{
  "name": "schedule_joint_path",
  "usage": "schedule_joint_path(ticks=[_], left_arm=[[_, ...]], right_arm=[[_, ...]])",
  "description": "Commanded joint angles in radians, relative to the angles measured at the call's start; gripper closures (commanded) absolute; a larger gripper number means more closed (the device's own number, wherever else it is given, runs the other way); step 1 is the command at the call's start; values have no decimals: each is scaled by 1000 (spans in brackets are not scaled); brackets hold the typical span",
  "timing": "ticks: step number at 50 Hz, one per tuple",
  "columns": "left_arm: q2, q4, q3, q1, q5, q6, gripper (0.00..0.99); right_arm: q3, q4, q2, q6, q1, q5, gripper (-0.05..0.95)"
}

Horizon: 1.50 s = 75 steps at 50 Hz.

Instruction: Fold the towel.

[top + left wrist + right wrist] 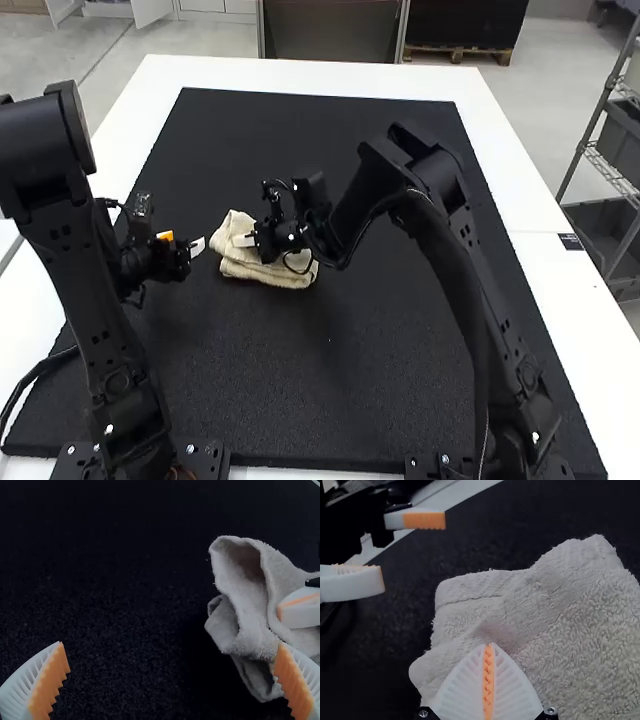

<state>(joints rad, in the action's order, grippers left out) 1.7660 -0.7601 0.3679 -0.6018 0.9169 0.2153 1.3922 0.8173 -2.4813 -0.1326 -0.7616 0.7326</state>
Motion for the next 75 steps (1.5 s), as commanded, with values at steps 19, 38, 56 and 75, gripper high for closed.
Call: schedule_joint_path(ticks=[19, 38, 56, 75], left_arm=[[-36, -15, -14, -1, 23, 2, 38], [-34, -25, -21, -1, 28, 2, 38], [-34, -90, -26, -1, 22, -27, 38], [-129, -289, -26, 54, -7, -248, 38]], right_arm=[[27, -1, -28, 13, 27, -4, 920], [16, -12, 137, -24, 27, -2, 920], [-2, -43, 328, -38, 107, -24, 920], [-165, -41, 604, 2, 266, -116, 920]])
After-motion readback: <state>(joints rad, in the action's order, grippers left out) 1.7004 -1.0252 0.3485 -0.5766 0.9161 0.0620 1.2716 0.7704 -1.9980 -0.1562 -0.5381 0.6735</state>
